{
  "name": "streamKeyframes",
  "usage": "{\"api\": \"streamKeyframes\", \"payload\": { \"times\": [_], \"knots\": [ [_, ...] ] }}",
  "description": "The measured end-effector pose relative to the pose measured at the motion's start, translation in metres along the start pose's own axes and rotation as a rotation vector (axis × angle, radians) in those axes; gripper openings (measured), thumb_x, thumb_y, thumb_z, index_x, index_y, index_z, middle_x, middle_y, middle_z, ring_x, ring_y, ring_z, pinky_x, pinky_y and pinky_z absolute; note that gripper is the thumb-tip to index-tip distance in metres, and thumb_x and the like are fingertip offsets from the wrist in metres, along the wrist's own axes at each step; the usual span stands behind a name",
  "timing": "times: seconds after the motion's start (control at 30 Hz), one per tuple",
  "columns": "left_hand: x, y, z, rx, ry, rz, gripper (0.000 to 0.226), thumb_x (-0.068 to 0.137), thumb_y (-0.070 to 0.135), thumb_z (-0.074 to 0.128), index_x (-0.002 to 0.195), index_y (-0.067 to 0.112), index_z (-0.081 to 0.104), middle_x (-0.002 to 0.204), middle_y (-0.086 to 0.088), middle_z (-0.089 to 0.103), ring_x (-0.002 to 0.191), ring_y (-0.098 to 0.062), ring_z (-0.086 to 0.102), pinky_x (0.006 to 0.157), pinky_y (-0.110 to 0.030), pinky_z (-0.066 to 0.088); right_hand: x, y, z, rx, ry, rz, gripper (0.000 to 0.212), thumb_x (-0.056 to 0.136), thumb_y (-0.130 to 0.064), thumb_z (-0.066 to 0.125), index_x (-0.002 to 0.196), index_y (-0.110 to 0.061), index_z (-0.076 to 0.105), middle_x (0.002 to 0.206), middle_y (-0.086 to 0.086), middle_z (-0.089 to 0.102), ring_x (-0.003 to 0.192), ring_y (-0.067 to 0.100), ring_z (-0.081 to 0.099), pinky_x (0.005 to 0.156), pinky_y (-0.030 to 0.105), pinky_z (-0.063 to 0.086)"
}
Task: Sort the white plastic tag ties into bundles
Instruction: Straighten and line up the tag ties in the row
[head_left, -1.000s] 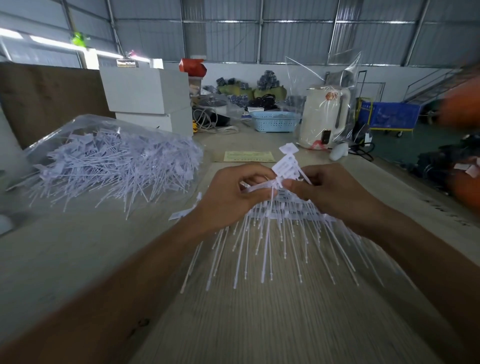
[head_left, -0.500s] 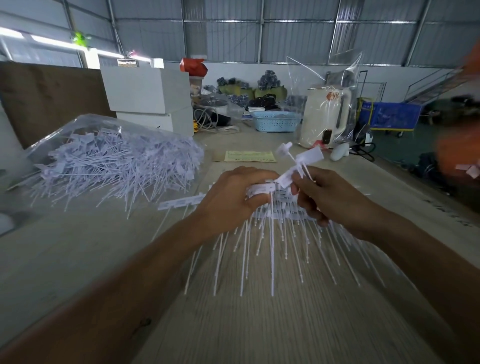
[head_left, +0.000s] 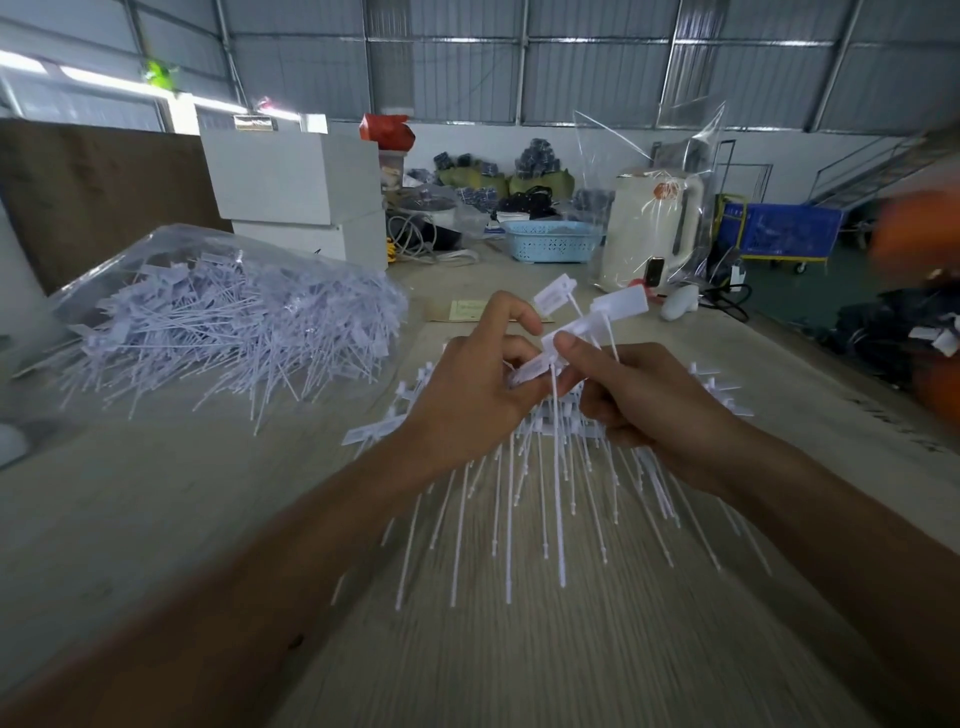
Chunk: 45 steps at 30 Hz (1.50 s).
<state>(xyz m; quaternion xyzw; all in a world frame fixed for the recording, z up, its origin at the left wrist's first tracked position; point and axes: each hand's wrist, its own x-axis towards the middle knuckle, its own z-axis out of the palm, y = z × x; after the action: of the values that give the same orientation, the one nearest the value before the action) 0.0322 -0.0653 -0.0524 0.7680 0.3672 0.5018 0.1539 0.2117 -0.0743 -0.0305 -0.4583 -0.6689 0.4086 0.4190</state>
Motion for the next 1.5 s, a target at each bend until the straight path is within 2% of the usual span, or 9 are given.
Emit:
{"api": "streamKeyframes", "payload": {
  "times": [0.23,0.4,0.6,0.77,1.0,1.17,1.27,1.4,1.5],
  "knots": [
    [-0.002,0.001,-0.003,-0.020,-0.111,-0.008,0.041,0.089,0.011,0.071,0.115,0.018,0.040,0.085,0.005,0.072,0.063,-0.010,0.063,0.059,-0.032,0.051,0.000,0.003,0.005,-0.076,0.041,-0.090,0.029,0.095,-0.030,0.065,0.069,-0.016,0.066,0.050,-0.007,0.043,0.043,0.008,0.036,0.040,0.020,0.030],
    [-0.002,-0.006,-0.016,0.000,-0.201,-0.042,0.049,0.087,0.004,0.062,0.127,0.022,0.040,0.104,0.005,0.070,0.085,-0.013,0.067,0.074,-0.040,0.055,0.007,0.007,-0.005,0.012,0.150,0.002,0.026,0.097,-0.029,0.061,0.084,-0.008,0.070,0.045,-0.014,0.043,0.040,0.002,0.036,0.043,0.022,0.029],
    [-0.001,-0.014,-0.012,0.236,-0.109,-0.006,0.014,0.091,0.033,0.069,0.100,0.027,0.061,0.082,0.008,0.071,0.074,-0.011,0.067,0.066,-0.042,0.055,0.008,0.011,-0.003,0.042,0.101,-0.004,0.027,0.097,-0.030,0.061,0.085,-0.007,0.069,0.043,-0.013,0.042,0.039,0.004,0.033,0.041,0.021,0.027],
    [0.003,-0.014,-0.016,0.159,-0.094,0.019,0.007,0.092,0.017,0.070,0.093,0.011,0.071,0.083,-0.001,0.073,0.077,-0.021,0.068,0.069,-0.041,0.054,0.009,0.011,-0.010,-0.223,0.057,-0.261,0.038,0.097,-0.029,0.063,0.064,-0.014,0.051,0.048,-0.013,0.039,0.045,0.003,0.034,0.048,0.017,0.032],
    [0.004,-0.009,-0.020,-0.095,-0.167,-0.036,0.002,0.090,0.002,0.070,0.088,0.001,0.070,0.085,-0.009,0.076,0.064,-0.010,0.066,0.058,-0.015,0.048,0.011,0.011,-0.013,-0.480,0.084,-0.433,0.035,0.098,-0.030,0.059,0.066,-0.024,0.048,0.056,-0.009,0.044,0.052,0.003,0.040,0.055,0.023,0.031],
    [0.004,-0.010,-0.024,-0.195,-0.213,-0.083,0.008,0.096,0.007,0.063,0.092,0.005,0.069,0.090,-0.010,0.077,0.069,-0.022,0.068,0.057,-0.028,0.050,0.008,0.009,-0.011,-0.461,0.076,-0.480,0.037,0.099,-0.024,0.060,0.068,-0.037,0.045,0.057,-0.022,0.050,0.054,-0.001,0.044,0.054,0.016,0.031],
    [0.004,-0.010,-0.024,-0.250,-0.145,-0.066,0.007,0.091,0.005,0.069,0.096,0.002,0.068,0.084,-0.012,0.076,0.063,-0.012,0.067,0.057,-0.016,0.048,0.009,0.012,-0.009,-0.310,0.070,-0.418,0.030,0.099,-0.031,0.059,0.074,-0.016,0.062,0.052,-0.017,0.045,0.048,0.001,0.040,0.050,0.011,0.030],
    [0.004,-0.010,-0.020,-0.265,-0.120,-0.042,0.012,0.090,0.006,0.069,0.102,0.003,0.067,0.080,-0.014,0.075,0.061,-0.011,0.066,0.056,-0.014,0.047,0.010,0.016,-0.015,-0.189,-0.037,-0.278,0.053,0.094,-0.041,0.065,0.089,0.012,0.058,0.058,-0.007,0.030,0.049,0.005,0.028,0.047,0.014,0.027],
    [0.003,-0.010,-0.020,-0.243,-0.108,-0.030,0.016,0.091,0.007,0.069,0.105,0.000,0.067,0.080,-0.014,0.075,0.061,-0.009,0.066,0.057,-0.014,0.047,0.008,0.011,-0.015,-0.113,-0.111,-0.178,0.027,0.092,-0.038,0.069,0.071,-0.022,0.075,0.052,-0.010,0.031,0.047,0.008,0.026,0.047,0.022,0.025]
  ]
}}
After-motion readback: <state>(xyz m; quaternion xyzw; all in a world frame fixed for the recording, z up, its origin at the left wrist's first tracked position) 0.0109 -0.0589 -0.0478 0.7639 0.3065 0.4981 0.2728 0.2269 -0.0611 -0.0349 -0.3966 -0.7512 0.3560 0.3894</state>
